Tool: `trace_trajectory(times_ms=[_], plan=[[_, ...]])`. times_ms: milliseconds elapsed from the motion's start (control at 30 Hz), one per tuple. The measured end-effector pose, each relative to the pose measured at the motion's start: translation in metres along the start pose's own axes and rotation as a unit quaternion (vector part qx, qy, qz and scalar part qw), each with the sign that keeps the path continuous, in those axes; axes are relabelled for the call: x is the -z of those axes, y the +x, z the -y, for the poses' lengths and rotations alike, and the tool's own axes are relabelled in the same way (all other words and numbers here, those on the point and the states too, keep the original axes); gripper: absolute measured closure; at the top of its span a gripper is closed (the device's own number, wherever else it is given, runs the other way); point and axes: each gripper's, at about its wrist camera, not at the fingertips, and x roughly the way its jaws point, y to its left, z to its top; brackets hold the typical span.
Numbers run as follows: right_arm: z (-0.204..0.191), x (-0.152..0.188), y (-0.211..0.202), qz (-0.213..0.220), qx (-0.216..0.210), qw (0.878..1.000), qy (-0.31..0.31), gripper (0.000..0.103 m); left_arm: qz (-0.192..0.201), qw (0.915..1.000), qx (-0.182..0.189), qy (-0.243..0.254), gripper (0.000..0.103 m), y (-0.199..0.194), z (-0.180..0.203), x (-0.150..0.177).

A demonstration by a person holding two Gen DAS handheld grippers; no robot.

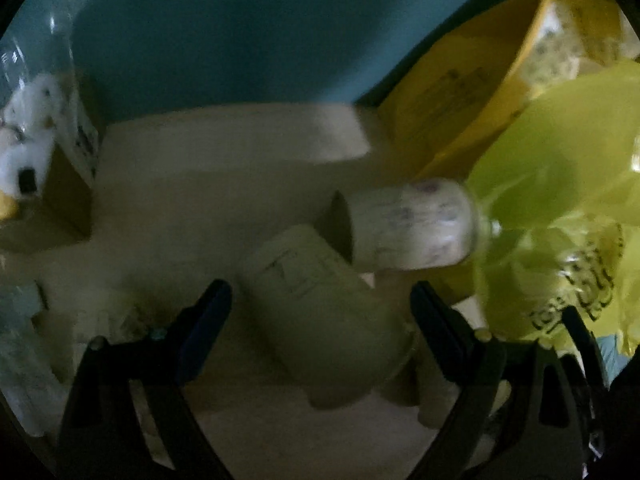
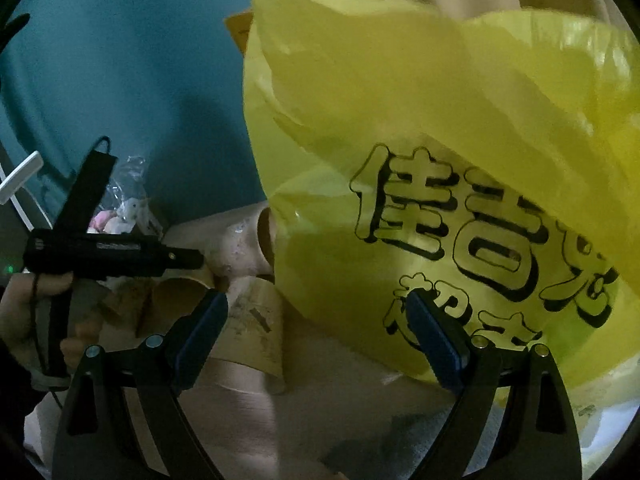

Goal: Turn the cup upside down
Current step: 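Reach the left tool to a brown paper cup by the yellow bag and grasp it, then lift the cup with the left tool while the right tool grasps it from the left tool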

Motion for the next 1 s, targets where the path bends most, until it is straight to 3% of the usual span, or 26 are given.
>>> trace_trajectory(times_ms=[167, 300, 533, 700, 1000], plan=[[0.004, 0.002, -0.002, 0.004, 0.0, 1.0, 0.007, 0.01, -0.016, 0.9998, -0.007, 0.011, 0.013, 0.01, 0.008, 0.006], [0.005, 0.003, -0.009, 0.01, -0.004, 1.0, 0.01, 0.01, -0.018, 0.9996, -0.007, 0.019, 0.035, 0.006, 0.013, 0.012], [0.001, 0.007, -0.038, 0.024, -0.01, 1.0, 0.014, 0.01, -0.023, 0.9992, 0.001, 0.033, 0.038, -0.012, 0.023, 0.041], [-0.009, 0.015, -0.063, 0.029, -0.012, 0.999, 0.011, 0.01, -0.015, 0.9994, 0.012, 0.03, 0.038, -0.042, 0.029, 0.083], [-0.043, 0.069, -0.095, -0.022, -0.019, 0.999, -0.016, 0.01, -0.018, 0.9985, 0.052, -0.007, 0.038, -0.101, 0.029, 0.213]])
